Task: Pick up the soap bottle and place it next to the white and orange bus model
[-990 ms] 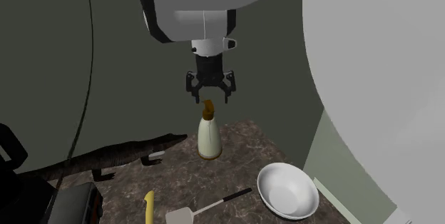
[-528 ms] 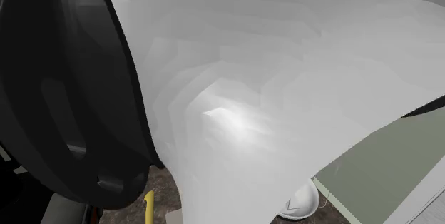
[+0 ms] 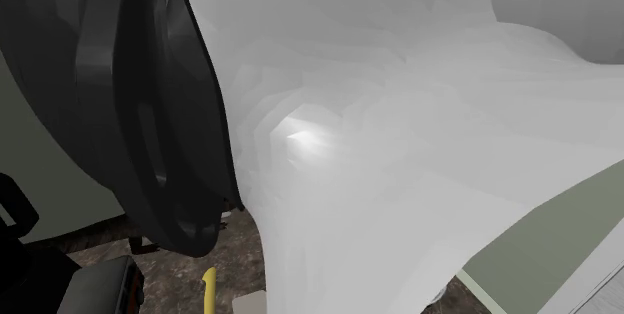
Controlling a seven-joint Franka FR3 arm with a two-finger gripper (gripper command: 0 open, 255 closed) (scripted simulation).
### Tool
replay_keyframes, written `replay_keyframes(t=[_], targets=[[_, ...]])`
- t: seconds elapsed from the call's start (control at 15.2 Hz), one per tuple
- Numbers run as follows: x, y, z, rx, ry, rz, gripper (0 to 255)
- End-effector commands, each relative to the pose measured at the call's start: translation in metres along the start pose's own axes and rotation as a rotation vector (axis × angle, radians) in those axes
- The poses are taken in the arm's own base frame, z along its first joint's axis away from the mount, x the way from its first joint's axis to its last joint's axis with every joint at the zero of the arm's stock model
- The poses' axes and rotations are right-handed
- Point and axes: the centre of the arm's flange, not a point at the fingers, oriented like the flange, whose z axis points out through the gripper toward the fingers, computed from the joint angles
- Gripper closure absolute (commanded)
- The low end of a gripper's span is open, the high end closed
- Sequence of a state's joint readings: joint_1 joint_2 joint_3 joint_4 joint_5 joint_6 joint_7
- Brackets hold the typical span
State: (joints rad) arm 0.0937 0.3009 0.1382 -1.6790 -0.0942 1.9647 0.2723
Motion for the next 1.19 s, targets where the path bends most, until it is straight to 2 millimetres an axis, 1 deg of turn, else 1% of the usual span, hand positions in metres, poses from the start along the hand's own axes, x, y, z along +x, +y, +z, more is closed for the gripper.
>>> replay_keyframes(t=[0.0, 0.4, 0.46, 1.06, 1.12], targets=[[0.0002, -0.0004, 0.0021, 0.000, 0.000, 0.000, 0], [0.0002, -0.0004, 0.0020, 0.000, 0.000, 0.000, 0], [0.0002, -0.0004, 0.0020, 0.000, 0.000, 0.000, 255], [0.0002, -0.0004, 0.0021, 0.000, 0.000, 0.000, 255], [0.0002, -0.0001, -0.0032, 0.000, 0.000, 0.000, 255]])
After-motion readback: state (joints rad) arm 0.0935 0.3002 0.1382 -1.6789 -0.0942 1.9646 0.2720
